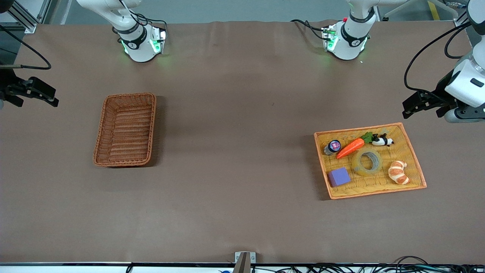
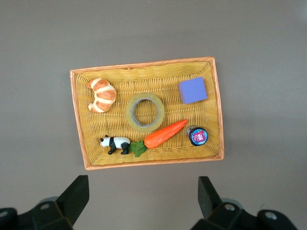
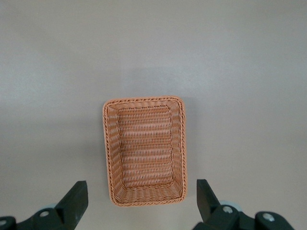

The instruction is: Move tape to another basket

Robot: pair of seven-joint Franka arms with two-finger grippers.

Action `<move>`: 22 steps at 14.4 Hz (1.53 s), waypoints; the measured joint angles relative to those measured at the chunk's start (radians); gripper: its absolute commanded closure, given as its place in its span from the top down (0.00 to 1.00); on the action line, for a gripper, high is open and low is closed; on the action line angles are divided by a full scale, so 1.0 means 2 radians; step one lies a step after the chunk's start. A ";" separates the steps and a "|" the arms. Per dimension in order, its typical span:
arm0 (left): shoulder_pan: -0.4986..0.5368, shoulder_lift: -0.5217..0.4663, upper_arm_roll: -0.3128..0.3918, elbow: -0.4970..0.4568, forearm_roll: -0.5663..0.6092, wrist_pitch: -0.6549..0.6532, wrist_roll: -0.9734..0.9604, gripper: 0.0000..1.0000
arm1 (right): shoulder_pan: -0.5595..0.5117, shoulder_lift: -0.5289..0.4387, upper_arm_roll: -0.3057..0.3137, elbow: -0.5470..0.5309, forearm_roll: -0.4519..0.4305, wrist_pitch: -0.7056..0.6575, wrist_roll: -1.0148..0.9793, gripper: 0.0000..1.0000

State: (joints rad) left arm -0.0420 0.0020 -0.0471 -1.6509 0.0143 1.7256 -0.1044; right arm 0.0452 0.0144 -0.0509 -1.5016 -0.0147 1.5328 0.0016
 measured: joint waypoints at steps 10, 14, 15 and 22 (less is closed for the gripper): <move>-0.003 0.000 0.000 0.008 0.000 -0.001 -0.005 0.98 | 0.000 0.000 0.000 -0.001 0.000 0.000 0.000 1.00; -0.003 0.000 0.000 0.008 0.000 -0.013 -0.005 0.96 | 0.000 0.000 0.000 -0.001 0.000 0.000 0.000 1.00; -0.002 0.000 0.000 0.008 0.000 -0.015 -0.005 0.98 | 0.000 0.000 0.000 -0.001 0.000 0.000 0.000 1.00; 0.028 0.049 0.004 -0.001 0.011 -0.010 0.013 1.00 | 0.000 0.000 0.000 -0.001 0.000 0.001 0.000 1.00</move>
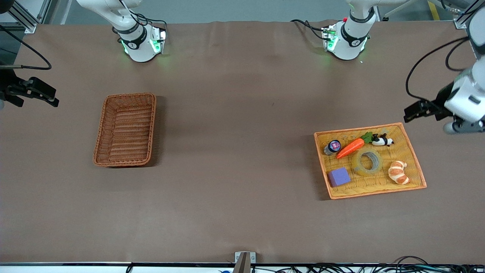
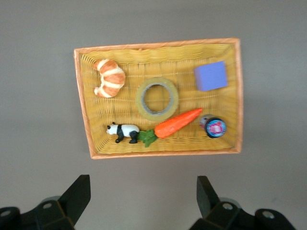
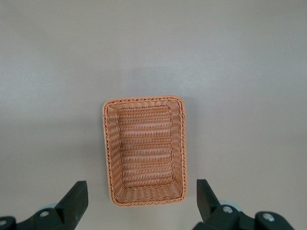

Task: Move tape to another basket
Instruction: 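Move the left gripper down over the tape roll in the tray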

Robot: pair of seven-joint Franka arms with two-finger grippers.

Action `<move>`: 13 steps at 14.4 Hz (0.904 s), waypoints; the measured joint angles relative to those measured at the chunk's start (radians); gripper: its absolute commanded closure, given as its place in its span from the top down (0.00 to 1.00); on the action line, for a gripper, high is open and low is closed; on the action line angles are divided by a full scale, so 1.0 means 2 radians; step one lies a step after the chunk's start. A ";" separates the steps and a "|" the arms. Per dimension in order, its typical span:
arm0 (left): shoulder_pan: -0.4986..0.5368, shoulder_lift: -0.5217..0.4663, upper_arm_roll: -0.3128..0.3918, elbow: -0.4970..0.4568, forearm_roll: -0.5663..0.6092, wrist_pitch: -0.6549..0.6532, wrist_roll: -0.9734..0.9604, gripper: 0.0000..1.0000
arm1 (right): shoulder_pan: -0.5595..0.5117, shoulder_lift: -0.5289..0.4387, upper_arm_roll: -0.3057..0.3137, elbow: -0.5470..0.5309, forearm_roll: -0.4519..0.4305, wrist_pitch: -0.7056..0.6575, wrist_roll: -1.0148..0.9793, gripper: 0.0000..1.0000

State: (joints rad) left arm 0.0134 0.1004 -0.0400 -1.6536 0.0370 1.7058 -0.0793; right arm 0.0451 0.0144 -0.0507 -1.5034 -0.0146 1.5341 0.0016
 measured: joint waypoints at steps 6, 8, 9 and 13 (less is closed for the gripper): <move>0.015 0.107 0.001 -0.001 0.031 0.085 0.005 1.00 | 0.000 0.000 0.001 0.000 0.000 0.002 0.000 1.00; 0.016 0.134 0.001 -0.001 0.031 0.107 0.005 1.00 | 0.000 0.000 0.001 0.000 0.000 0.003 0.000 1.00; 0.015 0.147 0.000 -0.001 0.031 0.117 0.005 1.00 | 0.000 0.000 0.001 0.000 0.000 0.003 0.000 1.00; 0.006 0.201 -0.009 0.000 0.031 0.148 0.002 1.00 | 0.000 0.000 0.001 0.000 0.000 0.003 0.000 1.00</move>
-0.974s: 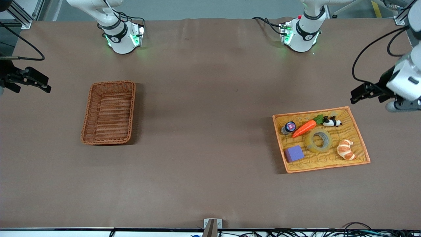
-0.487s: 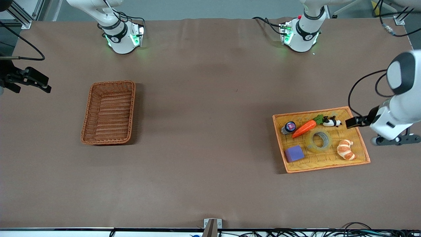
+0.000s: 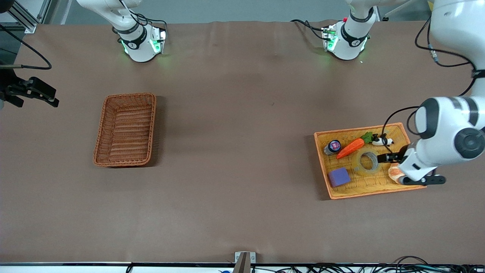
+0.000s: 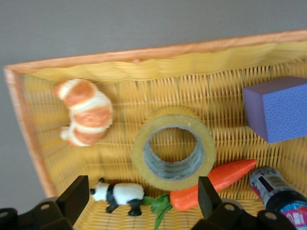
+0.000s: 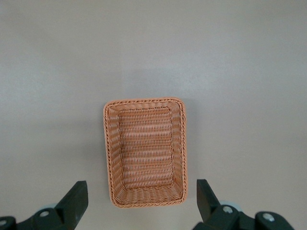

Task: Move tape to another basket
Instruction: 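Move the left gripper down over the tape roll in the tray, then close the left gripper on the tape roll's rim and lift it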

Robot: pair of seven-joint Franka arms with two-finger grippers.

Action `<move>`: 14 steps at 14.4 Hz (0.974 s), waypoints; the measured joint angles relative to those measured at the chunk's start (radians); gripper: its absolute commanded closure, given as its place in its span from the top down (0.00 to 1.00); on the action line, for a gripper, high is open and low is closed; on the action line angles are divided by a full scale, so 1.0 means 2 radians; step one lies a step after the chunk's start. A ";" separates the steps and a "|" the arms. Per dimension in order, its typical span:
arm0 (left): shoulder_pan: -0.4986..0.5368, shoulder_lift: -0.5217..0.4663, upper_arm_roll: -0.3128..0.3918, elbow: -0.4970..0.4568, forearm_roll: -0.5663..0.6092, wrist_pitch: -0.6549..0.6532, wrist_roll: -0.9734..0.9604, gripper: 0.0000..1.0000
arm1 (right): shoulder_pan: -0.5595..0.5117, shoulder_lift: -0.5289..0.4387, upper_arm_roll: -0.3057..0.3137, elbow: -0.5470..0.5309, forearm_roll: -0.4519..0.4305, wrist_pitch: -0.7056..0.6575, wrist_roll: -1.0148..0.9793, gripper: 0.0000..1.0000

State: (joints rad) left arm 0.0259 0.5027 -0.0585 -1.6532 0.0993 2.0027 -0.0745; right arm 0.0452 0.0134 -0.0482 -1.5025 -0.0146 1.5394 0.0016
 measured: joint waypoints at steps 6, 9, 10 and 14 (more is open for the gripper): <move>0.000 0.060 -0.013 -0.005 0.000 0.015 -0.001 1.00 | 0.000 0.000 0.000 0.000 0.000 0.000 0.000 1.00; 0.011 0.062 -0.012 -0.009 0.000 0.017 -0.001 1.00 | 0.000 0.000 0.000 0.000 0.000 0.000 0.000 1.00; 0.014 0.062 -0.012 -0.010 0.000 0.017 -0.001 1.00 | 0.000 0.000 0.000 0.000 0.000 0.000 0.000 1.00; 0.022 0.062 -0.012 -0.015 0.000 0.017 -0.001 1.00 | 0.000 0.000 0.000 0.000 0.000 0.000 0.000 1.00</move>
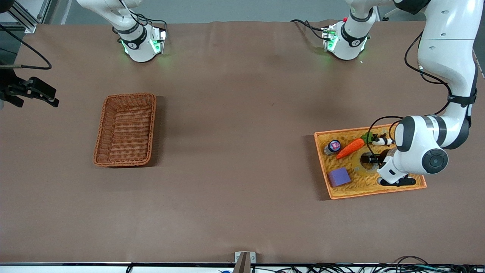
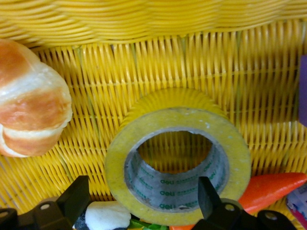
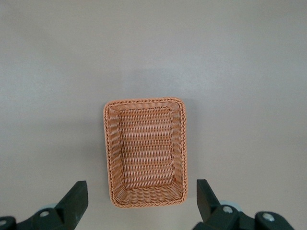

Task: Move tape to another basket
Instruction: 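Close the left gripper on the tape roll's rim and lift it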

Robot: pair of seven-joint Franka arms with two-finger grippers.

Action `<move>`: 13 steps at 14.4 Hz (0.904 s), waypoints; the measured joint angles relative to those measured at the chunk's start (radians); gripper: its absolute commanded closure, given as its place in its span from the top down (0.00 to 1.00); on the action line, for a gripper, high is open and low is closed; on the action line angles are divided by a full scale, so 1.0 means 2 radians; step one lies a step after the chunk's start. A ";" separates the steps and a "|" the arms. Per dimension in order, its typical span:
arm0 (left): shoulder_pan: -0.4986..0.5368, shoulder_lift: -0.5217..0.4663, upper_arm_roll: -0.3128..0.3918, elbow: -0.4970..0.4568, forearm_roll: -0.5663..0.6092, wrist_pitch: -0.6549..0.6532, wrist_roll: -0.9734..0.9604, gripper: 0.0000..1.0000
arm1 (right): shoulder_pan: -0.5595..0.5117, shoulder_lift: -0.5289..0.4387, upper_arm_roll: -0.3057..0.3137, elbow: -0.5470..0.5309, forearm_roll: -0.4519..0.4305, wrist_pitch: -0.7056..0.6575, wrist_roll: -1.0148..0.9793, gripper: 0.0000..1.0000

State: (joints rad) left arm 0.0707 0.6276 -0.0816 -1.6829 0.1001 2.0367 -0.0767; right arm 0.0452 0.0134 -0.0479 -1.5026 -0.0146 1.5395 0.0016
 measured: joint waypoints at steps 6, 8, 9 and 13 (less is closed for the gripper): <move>0.003 0.011 0.000 -0.003 0.000 0.000 0.000 0.96 | 0.000 0.000 0.000 0.000 0.000 0.000 0.000 1.00; 0.002 0.020 0.000 -0.003 0.000 0.002 0.000 0.79 | 0.000 0.000 0.000 0.000 0.000 0.000 0.000 1.00; 0.002 0.024 0.000 -0.002 0.000 0.004 0.000 0.62 | 0.000 0.000 0.000 0.000 0.000 0.000 0.000 1.00; 0.002 0.027 0.000 0.005 0.000 0.006 0.000 0.06 | 0.000 0.000 0.000 0.000 0.000 0.000 0.000 1.00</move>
State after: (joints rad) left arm 0.0751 0.6807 -0.0825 -1.6732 0.1001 2.0483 -0.0770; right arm 0.0452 0.0134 -0.0477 -1.5026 -0.0146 1.5395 0.0016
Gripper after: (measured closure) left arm 0.357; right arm 0.000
